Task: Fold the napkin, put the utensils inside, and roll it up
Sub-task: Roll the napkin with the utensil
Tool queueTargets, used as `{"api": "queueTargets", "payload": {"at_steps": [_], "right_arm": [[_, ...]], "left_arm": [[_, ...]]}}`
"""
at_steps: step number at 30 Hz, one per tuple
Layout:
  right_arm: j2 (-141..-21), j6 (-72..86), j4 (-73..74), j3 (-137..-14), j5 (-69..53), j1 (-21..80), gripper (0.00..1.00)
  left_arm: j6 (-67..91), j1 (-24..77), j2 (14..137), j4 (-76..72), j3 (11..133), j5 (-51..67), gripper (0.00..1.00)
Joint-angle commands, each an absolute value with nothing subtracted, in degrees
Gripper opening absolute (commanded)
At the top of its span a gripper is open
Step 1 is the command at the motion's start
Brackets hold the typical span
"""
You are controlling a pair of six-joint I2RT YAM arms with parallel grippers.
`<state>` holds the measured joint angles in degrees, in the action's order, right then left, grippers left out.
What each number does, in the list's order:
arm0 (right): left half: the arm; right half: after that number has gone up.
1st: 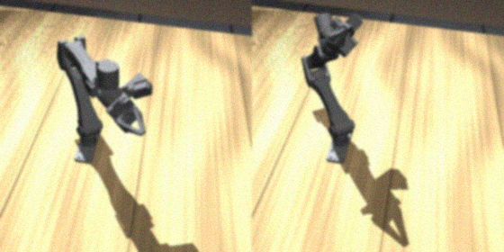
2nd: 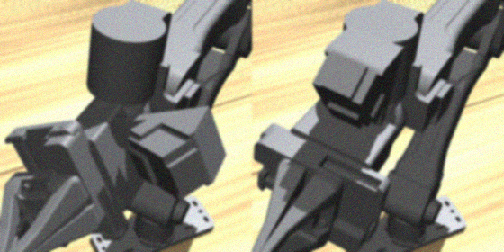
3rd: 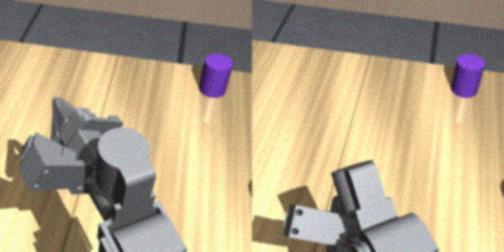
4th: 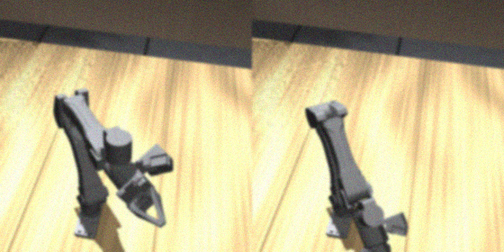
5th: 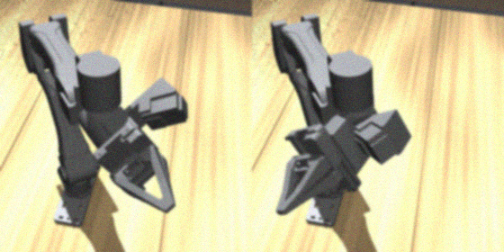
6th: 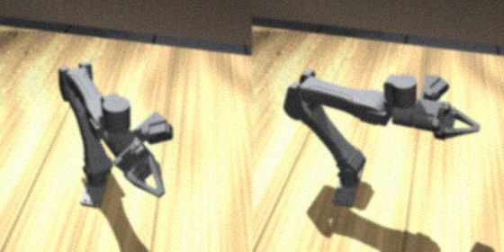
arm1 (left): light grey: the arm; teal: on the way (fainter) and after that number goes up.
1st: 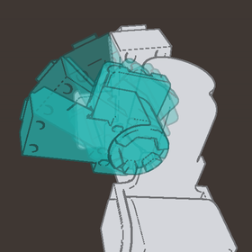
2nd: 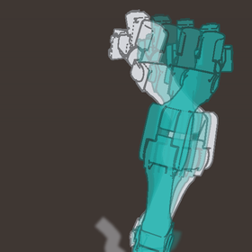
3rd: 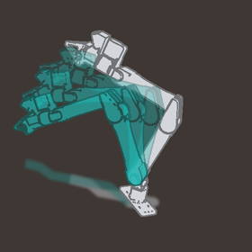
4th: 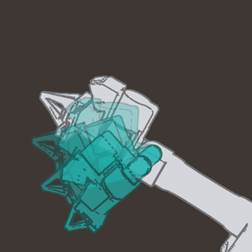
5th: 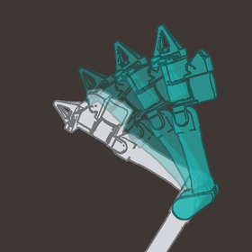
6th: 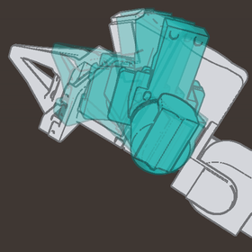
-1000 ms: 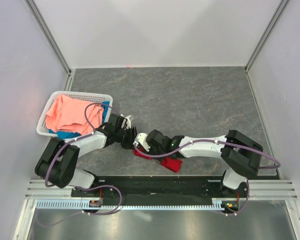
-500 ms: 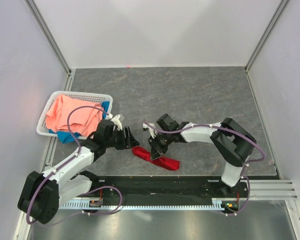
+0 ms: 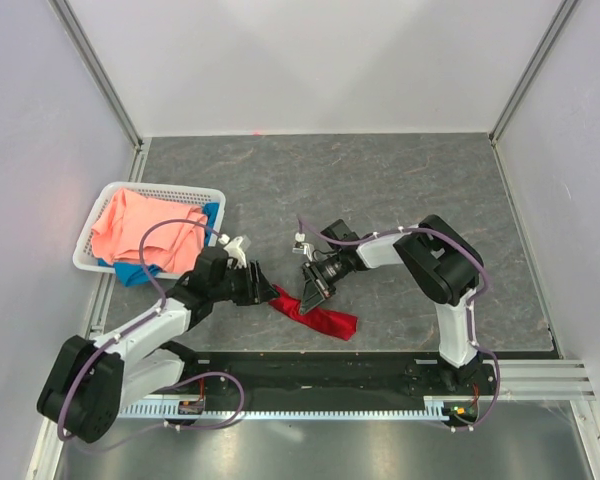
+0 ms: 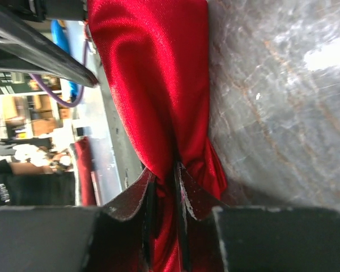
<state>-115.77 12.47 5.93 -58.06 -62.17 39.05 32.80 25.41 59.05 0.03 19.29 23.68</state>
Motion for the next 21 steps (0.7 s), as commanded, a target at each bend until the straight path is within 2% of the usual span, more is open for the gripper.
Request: {"api": "queueTargets", "payload": {"at_steps": [1,4,10,12,13,16,21], "right_arm": [[-118.4,12.8,3.3,-60.4,-67.1,37.9,0.22],[-120.2,13.4,3.2,-60.8,-67.5,37.1,0.22],[-120.2,14.1,3.8,-61.3,-66.9,36.7,0.25],[-119.4,14.5,4.1,-61.3,-65.3,36.5,0.31],[-117.9,14.3,5.7,-61.8,-64.1,36.6,0.4],[-113.8,12.0,10.8,-63.4,-57.9,36.5,0.55],[-104.6,9.0,16.2,-64.4,-43.1,37.1,0.63]], "left_arm": [[33.4,25.2,63.4,-8.7,17.9,26.3,0.5],[33.7,25.3,66.4,-11.6,17.3,26.8,0.43],[33.2,25.4,67.8,-15.6,17.1,25.8,0.18],[32.9,25.3,68.0,-14.9,17.7,26.1,0.08],[32.7,25.3,68.2,-14.1,18.1,26.2,0.02],[32.3,25.3,69.3,-7.4,21.2,25.7,0.02],[32.2,25.0,73.7,6.5,29.0,25.0,0.02]]}}
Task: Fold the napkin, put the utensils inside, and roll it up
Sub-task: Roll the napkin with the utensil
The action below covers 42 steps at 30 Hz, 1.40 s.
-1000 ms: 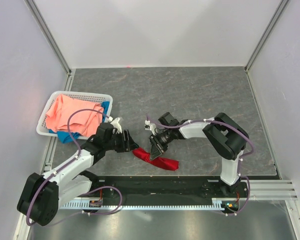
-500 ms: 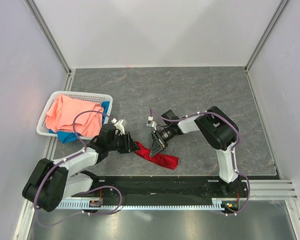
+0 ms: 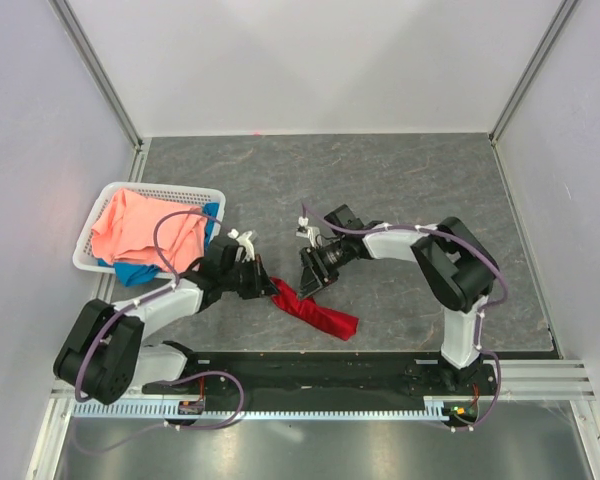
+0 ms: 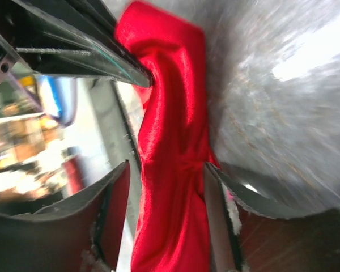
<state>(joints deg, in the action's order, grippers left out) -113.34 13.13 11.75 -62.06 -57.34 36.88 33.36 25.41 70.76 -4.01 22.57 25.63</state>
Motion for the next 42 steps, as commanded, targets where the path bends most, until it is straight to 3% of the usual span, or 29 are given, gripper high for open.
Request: {"api": "queueTargets", "payload": {"at_steps": [1,3,7,14,23,32,42], "right_arm": [[-103.2,8.4,16.8,-64.2,-39.9,37.5,0.65],[-98.7,5.4,18.8,-63.9,-31.6,41.1,0.68],[-92.2,1.3,18.1,-61.2,-1.5,52.9,0.73],[-88.5,-2.6,9.7,-54.1,20.7,70.4,0.77],[-94.5,-6.7,9.1,-54.6,18.9,72.8,0.72],[-96.7,-7.3,9.3,-53.9,17.8,69.7,0.73],[-99.0,-9.9,12.5,-55.3,2.2,63.2,0.67]], "left_arm": [[32.3,24.9,74.5,8.1,30.0,25.1,0.02],[31.7,24.3,77.5,12.9,33.5,26.2,0.02],[30.2,22.3,81.6,17.5,38.7,30.0,0.02],[26.5,20.8,86.7,23.6,43.8,33.9,0.02],[25.8,20.9,86.4,25.3,45.4,33.4,0.02],[24.2,20.8,86.7,25.6,45.0,34.5,0.02],[22.0,20.9,88.0,25.6,47.2,36.6,0.02]]}}
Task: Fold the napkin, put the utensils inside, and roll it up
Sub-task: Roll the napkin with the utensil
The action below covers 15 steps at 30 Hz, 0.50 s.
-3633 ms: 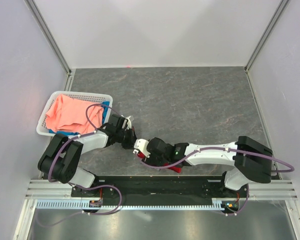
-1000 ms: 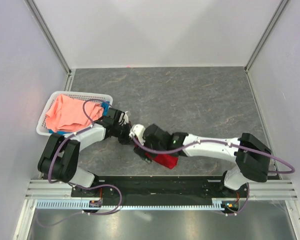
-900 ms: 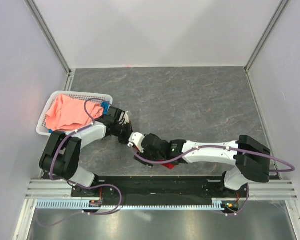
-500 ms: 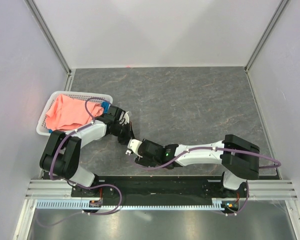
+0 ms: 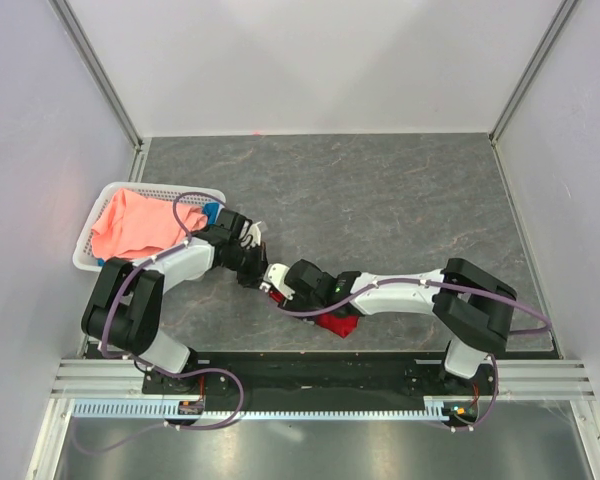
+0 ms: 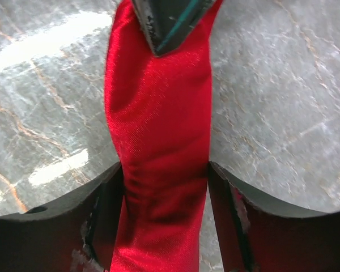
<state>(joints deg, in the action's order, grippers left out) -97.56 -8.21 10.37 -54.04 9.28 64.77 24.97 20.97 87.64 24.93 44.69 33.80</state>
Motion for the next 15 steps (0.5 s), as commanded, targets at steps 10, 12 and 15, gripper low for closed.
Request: {"api": "queueTargets", "payload": {"at_steps": [10,12,15], "right_arm": [[-103.6,-3.3,15.4,-55.5,-24.8,54.5,0.36],[-104.6,-1.7,14.8,-55.2,-32.7,52.0,0.34],[-107.3,-0.4,13.4,-55.5,-39.8,48.8,0.32]], "left_arm": [[21.4,20.7,85.3,26.3,50.3,31.2,0.68],[21.2,20.8,83.4,26.5,50.2,29.5,0.75],[21.7,20.8,81.5,26.5,49.0,27.0,0.77]]}}
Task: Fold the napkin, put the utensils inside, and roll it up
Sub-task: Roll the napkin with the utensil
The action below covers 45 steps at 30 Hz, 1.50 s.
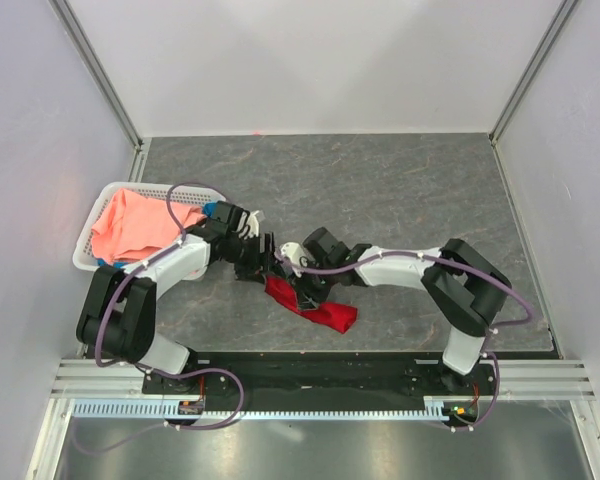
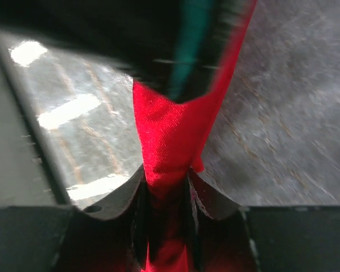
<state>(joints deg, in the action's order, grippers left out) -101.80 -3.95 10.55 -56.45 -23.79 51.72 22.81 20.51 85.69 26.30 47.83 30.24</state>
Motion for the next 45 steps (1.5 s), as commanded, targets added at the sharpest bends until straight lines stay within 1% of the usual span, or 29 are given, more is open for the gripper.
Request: {"api": "queueTargets", "payload": {"at_steps": [1,7,10,13,15,20,26,30,31,34,35,37,38,39,40,41,43,45], "right_arm": [[-109.0,-0.3,13.3,-56.1,-44.0,48.1,0.32],[-116.2,0.0,12.7,-58.5,-57.5,42.7,0.31],[-119.0,1.8,12.6,-59.6,-60.2,40.5,0.3],[-120.8,2.7,12.5,-60.4,-61.2,38.8,0.3],[-121.9,3.1,12.6,-60.8,-61.7,37.9,0.3],[-124.0,4.9,12.5,-61.9,-61.6,36.7,0.3],[-126.2,6.1,12.6,-62.8,-61.0,35.9,0.3],[-126.8,6.6,12.6,-63.4,-60.5,35.8,0.31],[-126.8,6.5,12.6,-63.5,-60.3,35.8,0.32],[-126.0,6.9,12.7,-63.4,-59.8,35.6,0.36],[-125.7,6.9,12.7,-63.4,-59.6,35.4,0.36],[-124.4,7.2,13.2,-63.5,-59.2,35.2,0.38],[-123.8,7.1,13.4,-63.5,-58.4,35.1,0.39],[-122.3,7.0,14.4,-63.8,-57.7,35.2,0.4],[-121.4,6.9,14.9,-64.0,-57.0,35.2,0.43],[-120.4,6.9,15.5,-64.2,-54.8,35.2,0.47],[-116.8,6.8,16.6,-64.6,-51.1,35.1,0.58],[-112.1,6.2,16.8,-64.2,-45.8,35.4,0.66]], "left_arm": [[22.0,20.7,81.2,26.5,48.4,25.6,0.77],[24.8,20.8,78.4,23.1,43.4,23.6,0.77],[25.7,20.7,77.5,21.9,41.6,21.8,0.75],[26.6,20.7,76.8,18.7,39.8,21.3,0.73],[27.3,20.7,76.7,15.5,37.8,23.5,0.71],[30.3,20.8,75.9,4.2,32.4,27.6,0.7],[30.9,20.8,76.6,-1.6,28.9,29.6,0.67],[31.6,20.8,78.0,-5.9,27.2,30.8,0.61],[31.6,20.7,78.2,-6.3,26.6,30.8,0.51],[31.6,20.7,79.3,-6.9,26.4,30.6,0.36],[31.5,20.7,79.6,-6.9,26.5,30.5,0.28],[31.5,20.8,80.4,-7.1,26.5,30.2,0.22],[31.4,20.7,81.4,-7.1,26.6,30.2,0.16],[31.5,20.7,81.8,-7.1,26.8,30.1,0.13],[31.4,20.8,82.5,-7.0,27.0,30.2,0.06],[31.5,20.8,83.5,-7.0,27.1,30.3,0.02],[31.6,20.8,84.5,-6.8,27.5,30.5,0.02],[31.5,20.7,85.6,-5.9,27.9,30.4,0.02]]}}
